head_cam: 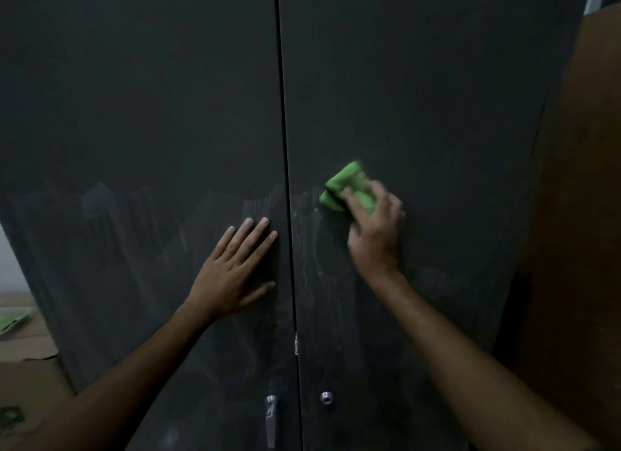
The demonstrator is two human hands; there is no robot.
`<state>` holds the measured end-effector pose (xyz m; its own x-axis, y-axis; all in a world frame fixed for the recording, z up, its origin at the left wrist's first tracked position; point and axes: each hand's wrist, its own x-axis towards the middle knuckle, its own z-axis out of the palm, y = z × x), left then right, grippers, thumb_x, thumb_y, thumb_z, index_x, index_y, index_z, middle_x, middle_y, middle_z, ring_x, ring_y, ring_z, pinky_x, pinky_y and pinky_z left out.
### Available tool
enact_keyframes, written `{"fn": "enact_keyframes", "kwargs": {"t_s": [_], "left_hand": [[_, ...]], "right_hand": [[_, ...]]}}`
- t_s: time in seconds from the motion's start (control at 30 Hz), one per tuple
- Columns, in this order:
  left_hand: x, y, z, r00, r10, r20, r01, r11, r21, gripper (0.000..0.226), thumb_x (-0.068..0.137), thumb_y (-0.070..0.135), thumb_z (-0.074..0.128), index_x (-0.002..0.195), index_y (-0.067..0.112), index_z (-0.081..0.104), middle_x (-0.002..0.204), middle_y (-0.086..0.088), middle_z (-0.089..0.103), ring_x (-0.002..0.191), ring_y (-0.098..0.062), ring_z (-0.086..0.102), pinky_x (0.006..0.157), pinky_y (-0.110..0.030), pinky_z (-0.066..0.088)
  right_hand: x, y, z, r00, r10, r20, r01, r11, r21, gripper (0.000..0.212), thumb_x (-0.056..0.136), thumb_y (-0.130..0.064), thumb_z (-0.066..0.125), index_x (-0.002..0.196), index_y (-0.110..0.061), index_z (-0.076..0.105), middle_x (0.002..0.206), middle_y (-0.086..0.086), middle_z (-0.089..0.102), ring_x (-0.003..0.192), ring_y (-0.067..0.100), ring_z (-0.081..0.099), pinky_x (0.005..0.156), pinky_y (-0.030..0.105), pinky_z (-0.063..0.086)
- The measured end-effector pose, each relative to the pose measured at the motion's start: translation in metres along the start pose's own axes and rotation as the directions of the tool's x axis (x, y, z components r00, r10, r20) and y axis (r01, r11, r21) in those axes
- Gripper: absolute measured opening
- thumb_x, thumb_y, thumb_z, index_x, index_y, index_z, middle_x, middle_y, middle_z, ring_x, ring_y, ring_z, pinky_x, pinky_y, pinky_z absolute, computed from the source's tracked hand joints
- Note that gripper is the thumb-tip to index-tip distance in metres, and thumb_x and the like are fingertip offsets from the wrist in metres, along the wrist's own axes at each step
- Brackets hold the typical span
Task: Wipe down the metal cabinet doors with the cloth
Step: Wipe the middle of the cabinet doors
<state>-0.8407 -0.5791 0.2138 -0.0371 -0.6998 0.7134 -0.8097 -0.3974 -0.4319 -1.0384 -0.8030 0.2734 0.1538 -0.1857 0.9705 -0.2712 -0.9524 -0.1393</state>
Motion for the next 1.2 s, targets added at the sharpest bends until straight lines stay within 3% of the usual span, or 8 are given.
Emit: {"fn": "enact_keyframes", "kwargs": {"t_s": [0.13, 0.33, 0.4, 0.53, 0.73, 0.9, 1.07, 1.2], "left_hand": [[0.000, -0.002, 0.001, 1.000, 0.012, -0.002, -0.012, 1.000, -0.008, 0.089, 0.100, 0.067, 0.045, 0.169, 0.018, 0.015, 0.177, -0.010, 0.007, 0.163, -0.031, 0.007, 0.133, -0.049, 0.007], [0.000, -0.002, 0.003, 1.000, 0.010, 0.000, -0.010, 1.000, -0.006, 0.089, 0.101, 0.068, 0.044, 0.169, 0.018, 0.015, 0.177, -0.009, 0.005, 0.163, -0.031, 0.006, 0.133, -0.048, 0.004], [0.000, -0.002, 0.003, 1.000, 0.014, -0.014, -0.014, 1.000, -0.006, 0.089, 0.100, 0.066, 0.046, 0.169, 0.018, 0.016, 0.177, -0.010, 0.007, 0.163, -0.031, 0.007, 0.133, -0.048, 0.006], [0.001, -0.003, 0.002, 0.999, 0.025, -0.028, -0.025, 1.000, 0.002, 0.090, 0.100, 0.065, 0.049, 0.168, 0.017, 0.017, 0.177, -0.010, 0.008, 0.163, -0.031, 0.009, 0.132, -0.048, 0.009], [0.001, -0.001, 0.006, 0.999, 0.000, -0.049, 0.000, 1.000, 0.009, 0.096, 0.099, 0.068, 0.047, 0.168, 0.009, 0.014, 0.177, -0.010, 0.009, 0.163, -0.030, 0.010, 0.132, -0.049, 0.012], [0.002, 0.001, 0.002, 0.998, 0.008, -0.068, -0.007, 1.000, 0.015, 0.098, 0.099, 0.066, 0.051, 0.166, 0.002, 0.018, 0.176, -0.013, 0.013, 0.163, -0.030, 0.012, 0.131, -0.050, 0.016], [0.001, 0.002, 0.000, 0.999, -0.006, -0.046, 0.006, 1.000, 0.006, 0.098, 0.098, 0.066, 0.050, 0.165, 0.002, 0.019, 0.175, -0.013, 0.013, 0.163, -0.030, 0.011, 0.131, -0.050, 0.015], [0.003, 0.001, 0.000, 0.999, 0.003, -0.047, -0.003, 1.000, 0.018, 0.097, 0.099, 0.066, 0.049, 0.166, 0.002, 0.018, 0.176, -0.013, 0.012, 0.163, -0.030, 0.012, 0.130, -0.051, 0.018]], "right_hand": [[-0.049, 0.014, -0.009, 0.781, -0.530, 0.329, 0.545, 0.836, 0.053, 0.044, 0.077, -0.004, 0.069, 0.115, -0.025, 0.077, 0.131, 0.013, 0.063, 0.105, 0.035, 0.055, 0.083, 0.046, 0.051], [0.029, -0.010, 0.000, 0.998, 0.062, 0.000, -0.062, 0.997, 0.049, 0.063, 0.071, 0.008, 0.068, 0.128, -0.019, 0.070, 0.136, 0.016, 0.054, 0.112, 0.036, 0.050, 0.092, 0.051, 0.050], [0.000, -0.029, 0.011, 0.984, -0.148, 0.094, 0.145, 0.989, 0.042, 0.059, 0.075, 0.006, 0.071, 0.128, -0.020, 0.071, 0.135, 0.020, 0.057, 0.110, 0.040, 0.055, 0.087, 0.049, 0.050], [-0.032, -0.002, -0.004, 0.694, -0.611, 0.381, 0.620, 0.776, 0.115, 0.049, 0.069, -0.001, 0.080, 0.112, -0.023, 0.077, 0.125, 0.015, 0.066, 0.097, 0.038, 0.064, 0.075, 0.044, 0.053], [0.018, -0.029, 0.015, 0.997, -0.066, 0.043, 0.064, 0.997, 0.046, 0.067, 0.072, 0.006, 0.065, 0.133, -0.021, 0.066, 0.139, 0.016, 0.049, 0.112, 0.037, 0.050, 0.090, 0.049, 0.049], [-0.049, -0.008, 0.000, 0.642, -0.643, 0.418, 0.659, 0.741, 0.127, 0.044, 0.069, -0.010, 0.076, 0.110, -0.027, 0.077, 0.130, 0.011, 0.062, 0.106, 0.032, 0.054, 0.079, 0.044, 0.053], [0.032, -0.012, 0.006, 0.978, -0.183, 0.097, 0.181, 0.983, 0.028, 0.049, 0.073, -0.001, 0.061, 0.116, -0.021, 0.073, 0.133, 0.012, 0.058, 0.106, 0.034, 0.048, 0.085, 0.045, 0.047], [-0.027, -0.032, 0.021, 0.898, -0.380, 0.221, 0.374, 0.925, 0.071, 0.051, 0.075, 0.000, 0.065, 0.119, -0.023, 0.074, 0.135, 0.014, 0.059, 0.109, 0.035, 0.047, 0.086, 0.046, 0.048]]}}
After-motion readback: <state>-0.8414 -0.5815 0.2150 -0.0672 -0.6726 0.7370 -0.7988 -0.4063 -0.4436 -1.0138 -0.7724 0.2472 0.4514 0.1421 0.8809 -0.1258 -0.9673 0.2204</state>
